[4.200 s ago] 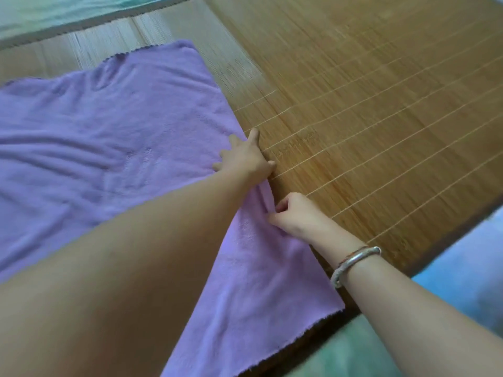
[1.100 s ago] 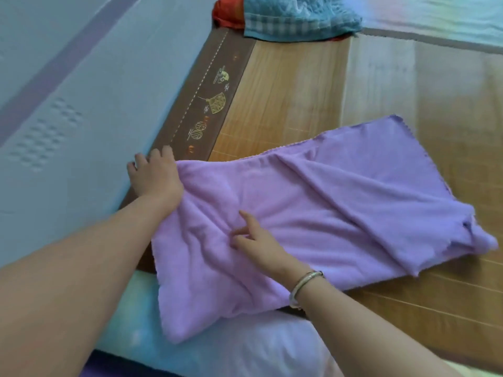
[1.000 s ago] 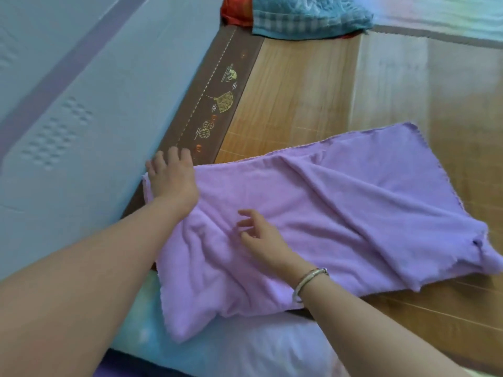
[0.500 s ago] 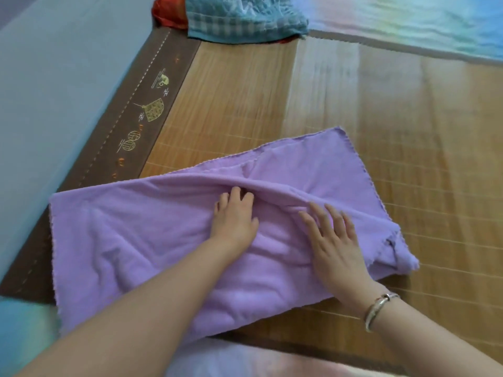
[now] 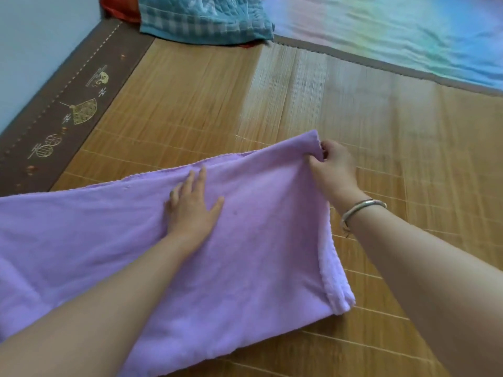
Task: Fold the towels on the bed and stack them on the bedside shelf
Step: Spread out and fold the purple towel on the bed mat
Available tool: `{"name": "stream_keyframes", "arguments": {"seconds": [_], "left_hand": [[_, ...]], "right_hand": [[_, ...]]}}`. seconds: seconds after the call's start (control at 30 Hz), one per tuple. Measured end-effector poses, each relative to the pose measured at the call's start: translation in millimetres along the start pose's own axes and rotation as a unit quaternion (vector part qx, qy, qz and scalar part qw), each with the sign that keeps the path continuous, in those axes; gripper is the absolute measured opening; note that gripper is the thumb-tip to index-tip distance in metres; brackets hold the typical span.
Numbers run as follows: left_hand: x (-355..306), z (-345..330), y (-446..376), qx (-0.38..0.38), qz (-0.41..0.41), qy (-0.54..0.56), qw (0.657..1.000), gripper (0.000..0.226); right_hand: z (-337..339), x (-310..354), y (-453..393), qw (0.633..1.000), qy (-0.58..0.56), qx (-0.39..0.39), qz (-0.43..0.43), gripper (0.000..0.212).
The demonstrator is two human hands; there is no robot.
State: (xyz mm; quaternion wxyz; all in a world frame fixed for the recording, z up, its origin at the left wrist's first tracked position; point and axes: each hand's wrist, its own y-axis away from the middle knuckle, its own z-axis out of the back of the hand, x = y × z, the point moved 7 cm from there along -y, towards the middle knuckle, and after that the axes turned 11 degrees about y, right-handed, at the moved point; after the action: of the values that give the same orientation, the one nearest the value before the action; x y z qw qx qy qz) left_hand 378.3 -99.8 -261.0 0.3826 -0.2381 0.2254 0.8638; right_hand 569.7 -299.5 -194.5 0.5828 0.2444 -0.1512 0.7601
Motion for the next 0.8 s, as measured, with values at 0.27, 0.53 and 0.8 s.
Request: {"name": "stream_keyframes", "arguments": {"seconds": [0.27,0.53,0.8], "left_hand": [[9,-41,0,-0.015,0.064,-0.118,0.991,0.085],[-12,-48,4,0.002,0.066,-0.165,0.984,0.091],[-191,-183,34,0.151,-0.093,-0.157,0.972,0.089]], "right_hand": [[-47,-73,33,0.981,0.060,0.164,-0.085,0.052],[-8,-101,86,0.991,0.012,0.131,-0.003,0.015],[122,-259,135,0.982,-0.031,-0.038,-0.185,0.015]]}}
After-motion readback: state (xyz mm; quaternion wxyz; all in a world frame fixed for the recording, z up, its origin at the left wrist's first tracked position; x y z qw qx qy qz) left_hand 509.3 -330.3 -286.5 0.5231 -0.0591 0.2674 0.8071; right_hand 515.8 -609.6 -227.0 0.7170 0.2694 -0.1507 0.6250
